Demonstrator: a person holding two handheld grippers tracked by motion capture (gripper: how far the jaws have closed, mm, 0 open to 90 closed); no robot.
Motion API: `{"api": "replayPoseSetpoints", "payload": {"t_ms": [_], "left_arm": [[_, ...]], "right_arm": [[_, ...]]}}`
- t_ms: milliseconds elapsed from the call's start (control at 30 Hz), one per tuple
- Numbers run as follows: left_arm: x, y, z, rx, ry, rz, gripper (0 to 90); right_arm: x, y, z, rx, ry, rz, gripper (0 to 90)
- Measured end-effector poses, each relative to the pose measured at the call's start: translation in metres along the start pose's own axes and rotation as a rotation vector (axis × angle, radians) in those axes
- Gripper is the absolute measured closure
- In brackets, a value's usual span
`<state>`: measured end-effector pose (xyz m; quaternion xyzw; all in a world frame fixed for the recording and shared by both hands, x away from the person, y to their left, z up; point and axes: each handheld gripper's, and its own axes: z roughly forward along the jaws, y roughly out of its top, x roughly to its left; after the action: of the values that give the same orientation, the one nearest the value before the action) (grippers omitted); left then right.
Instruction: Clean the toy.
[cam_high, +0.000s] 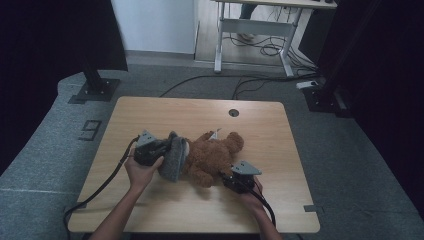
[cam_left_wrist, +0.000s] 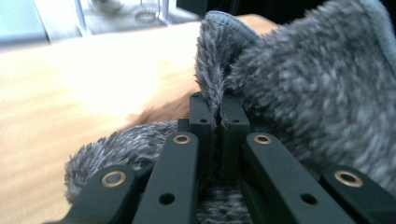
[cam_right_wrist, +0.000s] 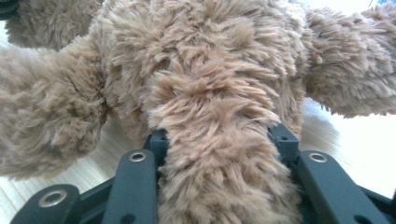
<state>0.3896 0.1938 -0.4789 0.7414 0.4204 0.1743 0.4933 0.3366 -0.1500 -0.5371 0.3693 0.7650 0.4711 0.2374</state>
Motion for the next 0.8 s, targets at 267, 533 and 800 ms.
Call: {"api": "replayPoseSetpoints", "payload": {"t_ms": [267,533,800], "left_arm": [[0.036,-0.019,0.014,0.112,0.078,-0.078,86.0],[0.039,-0.03,0.013,0.139,0.069,-0.084,86.0],[0.046,-0.024,-0.032,0.109,0.083,-0.054,85.3]], "right_arm": [[0.0,0.0,0.0,0.0,0.003,-0.002,56.9],[-0.002,0.0,0.0,-0.002,-0.001,0.007,56.9],[-0.003,0.0,0.0,-0.005,-0.011,0.013,56.7]]}}
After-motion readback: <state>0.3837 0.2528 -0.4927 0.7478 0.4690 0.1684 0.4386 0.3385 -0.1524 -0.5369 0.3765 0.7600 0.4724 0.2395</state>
